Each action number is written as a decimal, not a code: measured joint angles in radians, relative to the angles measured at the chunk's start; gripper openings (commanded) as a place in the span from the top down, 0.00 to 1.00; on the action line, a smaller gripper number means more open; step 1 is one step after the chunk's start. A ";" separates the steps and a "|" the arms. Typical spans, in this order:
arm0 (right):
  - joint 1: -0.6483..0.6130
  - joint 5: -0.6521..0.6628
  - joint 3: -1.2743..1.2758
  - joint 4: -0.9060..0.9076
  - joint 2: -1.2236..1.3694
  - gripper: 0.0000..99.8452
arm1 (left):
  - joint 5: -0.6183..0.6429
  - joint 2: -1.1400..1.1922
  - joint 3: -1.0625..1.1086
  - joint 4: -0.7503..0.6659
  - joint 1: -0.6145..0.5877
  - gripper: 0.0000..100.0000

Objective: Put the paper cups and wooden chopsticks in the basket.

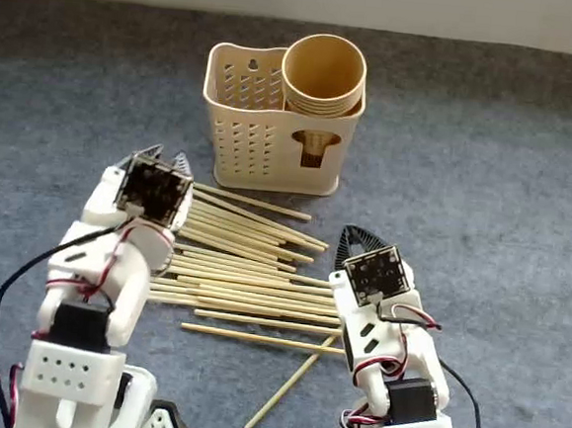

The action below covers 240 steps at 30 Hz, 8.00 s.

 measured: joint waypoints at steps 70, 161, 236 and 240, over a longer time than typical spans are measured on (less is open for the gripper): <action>-0.695 0.006 -0.724 0.287 1.479 0.90 | 0.000 -0.528 0.500 0.259 -0.491 0.90; -0.282 -0.282 -0.775 -0.694 0.701 0.99 | 0.000 -0.528 0.508 0.259 -0.489 0.90; -0.537 -0.293 -0.968 0.282 1.023 0.86 | 0.000 -0.528 0.508 0.259 -0.482 0.90; -0.554 -0.293 -0.905 0.333 1.023 0.86 | 0.000 -0.528 0.508 0.259 -0.482 0.90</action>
